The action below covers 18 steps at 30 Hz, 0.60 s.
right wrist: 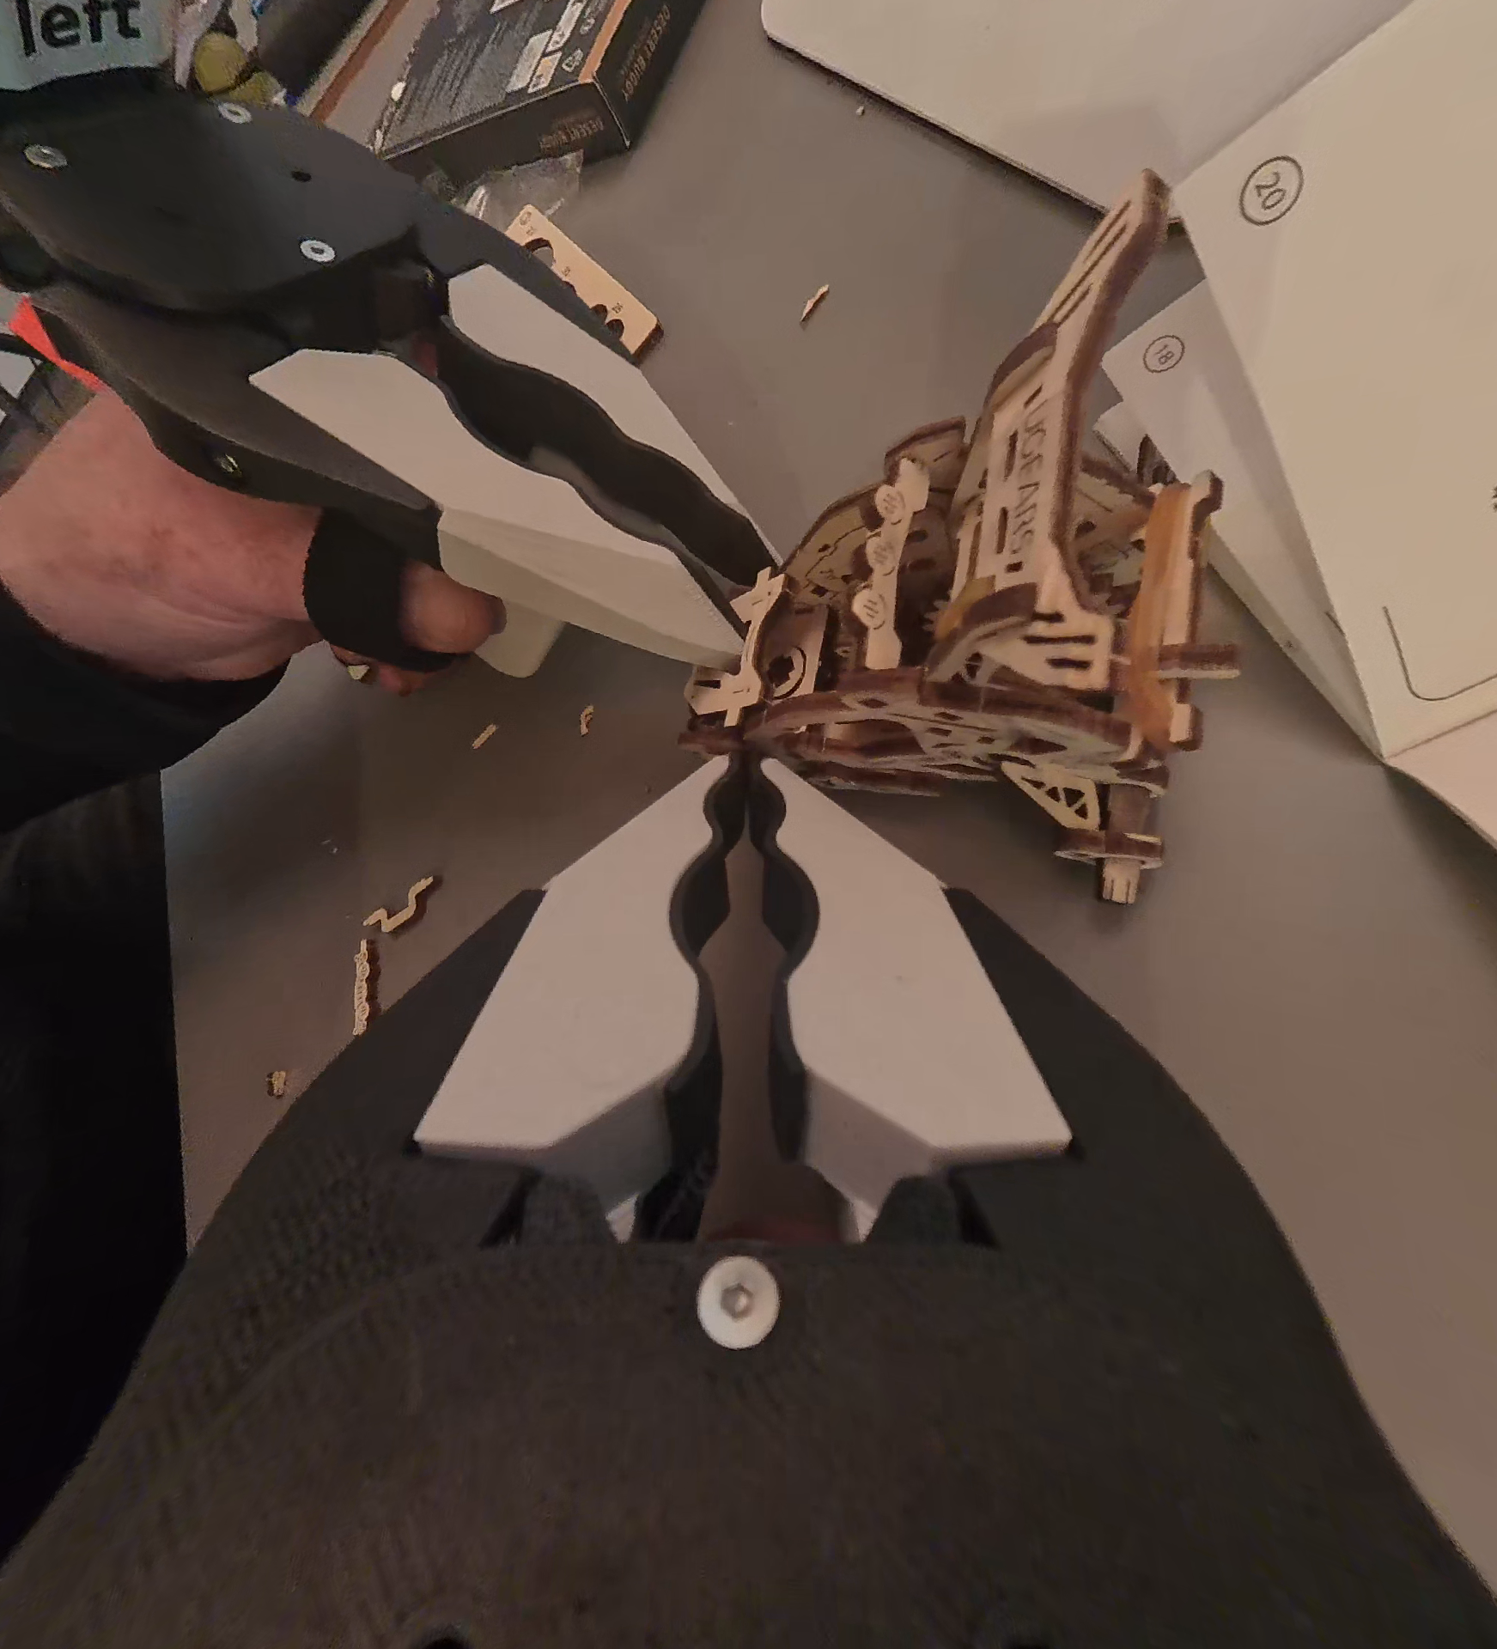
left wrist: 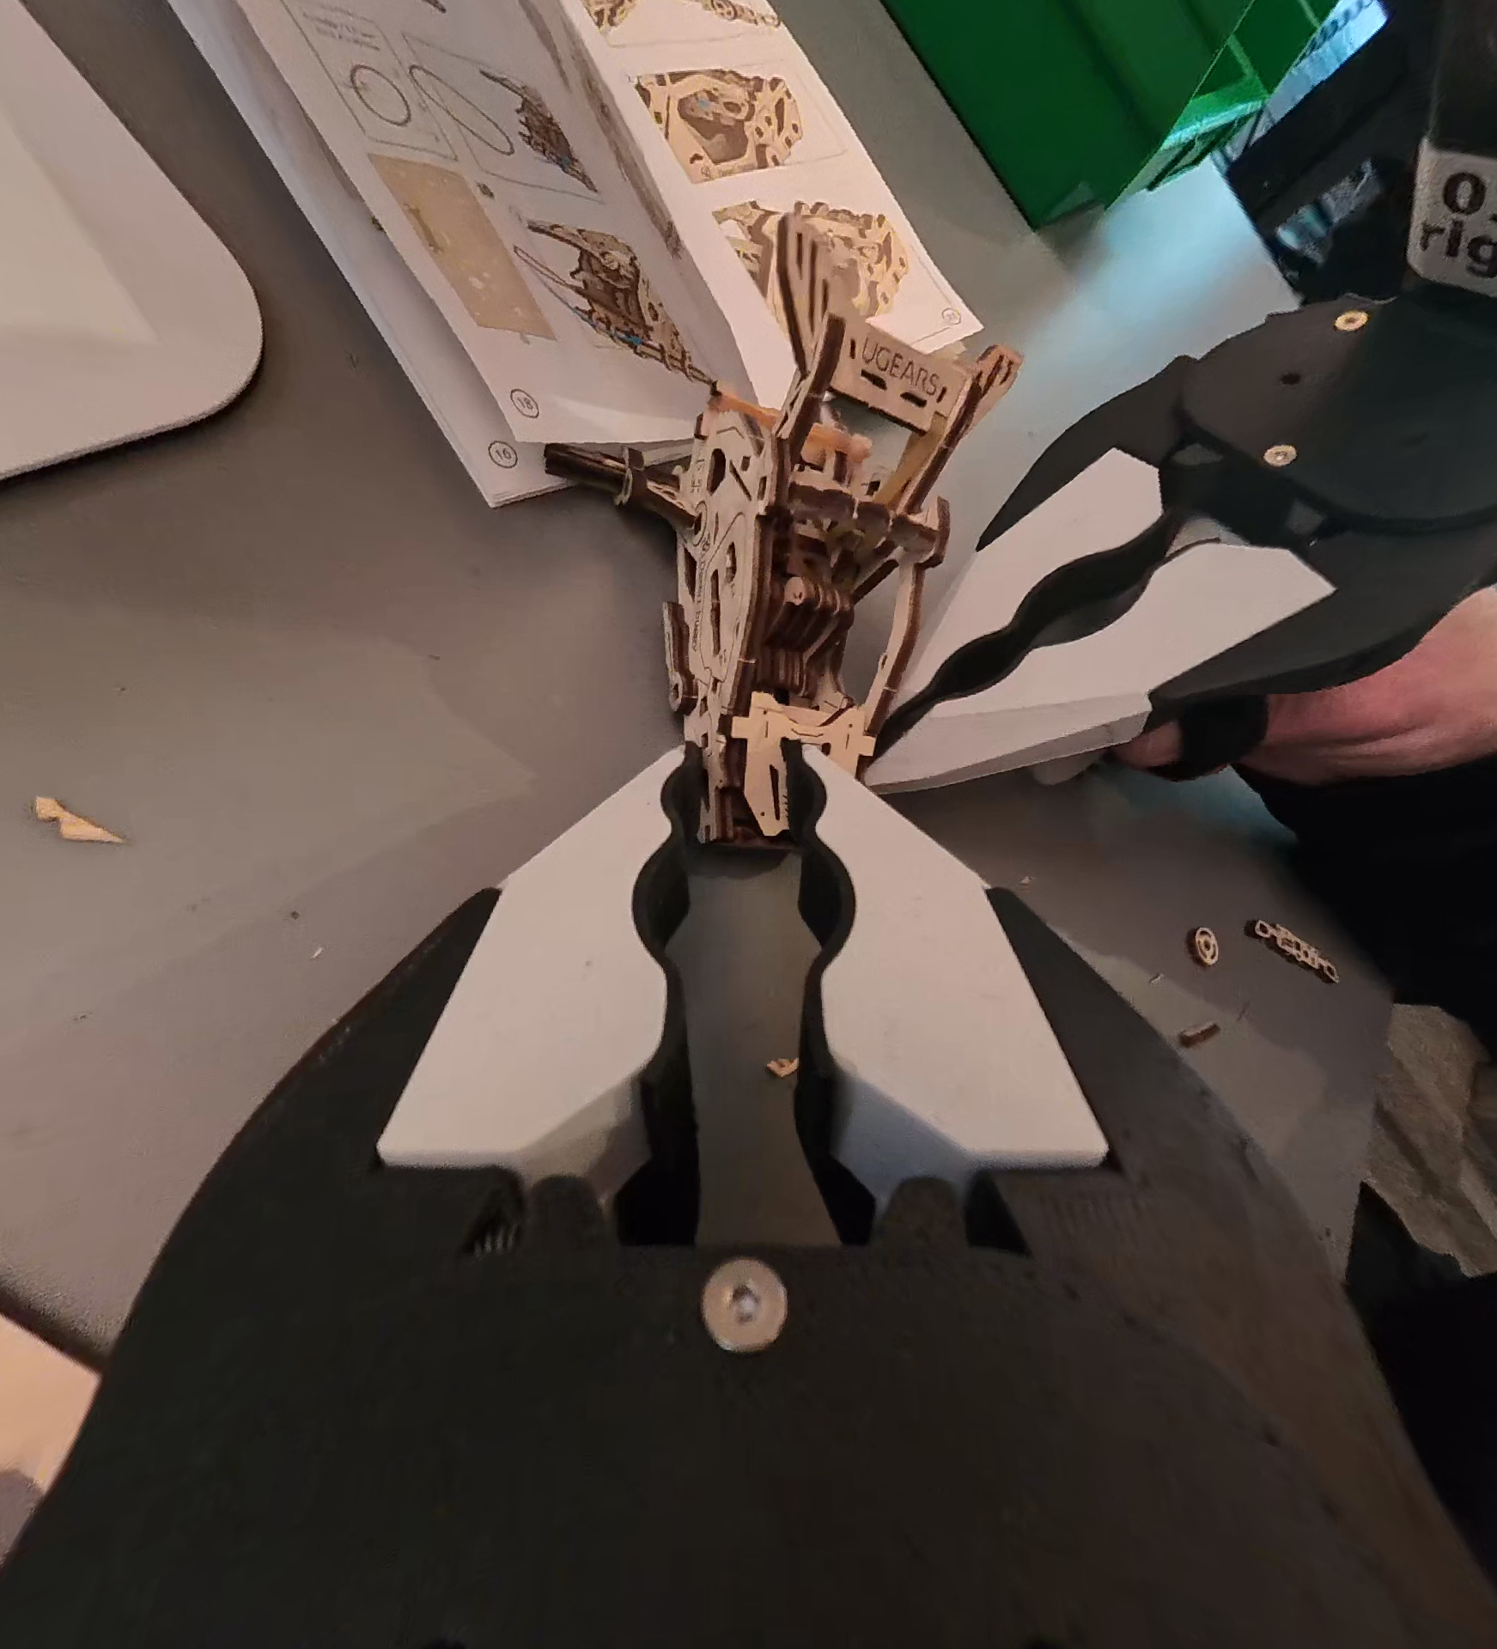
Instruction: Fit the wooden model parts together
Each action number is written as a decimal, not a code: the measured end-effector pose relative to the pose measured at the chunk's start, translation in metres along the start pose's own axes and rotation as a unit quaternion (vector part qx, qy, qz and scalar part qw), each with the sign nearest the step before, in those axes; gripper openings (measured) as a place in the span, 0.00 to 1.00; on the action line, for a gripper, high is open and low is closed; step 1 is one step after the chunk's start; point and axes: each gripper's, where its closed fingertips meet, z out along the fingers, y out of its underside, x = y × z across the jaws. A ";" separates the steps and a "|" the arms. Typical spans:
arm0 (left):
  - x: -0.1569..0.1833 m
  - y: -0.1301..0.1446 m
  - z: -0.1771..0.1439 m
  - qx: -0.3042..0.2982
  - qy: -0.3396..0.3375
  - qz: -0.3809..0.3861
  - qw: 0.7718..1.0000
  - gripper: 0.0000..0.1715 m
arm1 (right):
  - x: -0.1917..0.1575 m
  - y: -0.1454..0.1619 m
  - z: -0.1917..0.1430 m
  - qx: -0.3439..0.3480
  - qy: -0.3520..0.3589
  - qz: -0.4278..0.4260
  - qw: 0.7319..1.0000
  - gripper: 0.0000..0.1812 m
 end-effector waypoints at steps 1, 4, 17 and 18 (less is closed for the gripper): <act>0.000 0.000 0.000 -0.002 -0.002 0.010 1.000 0.09 | 0.000 0.000 0.000 0.000 0.002 -0.001 1.000 0.00; 0.000 -0.001 -0.001 -0.005 0.005 0.014 1.000 0.10 | 0.002 0.000 0.000 0.000 0.008 -0.001 1.000 0.00; -0.001 -0.001 0.001 0.001 -0.014 0.046 0.999 0.10 | 0.005 -0.003 0.001 0.001 0.014 0.002 1.000 0.00; -0.001 -0.001 0.001 0.004 -0.021 0.049 0.999 0.10 | 0.005 -0.003 0.001 0.002 0.016 0.002 1.000 0.00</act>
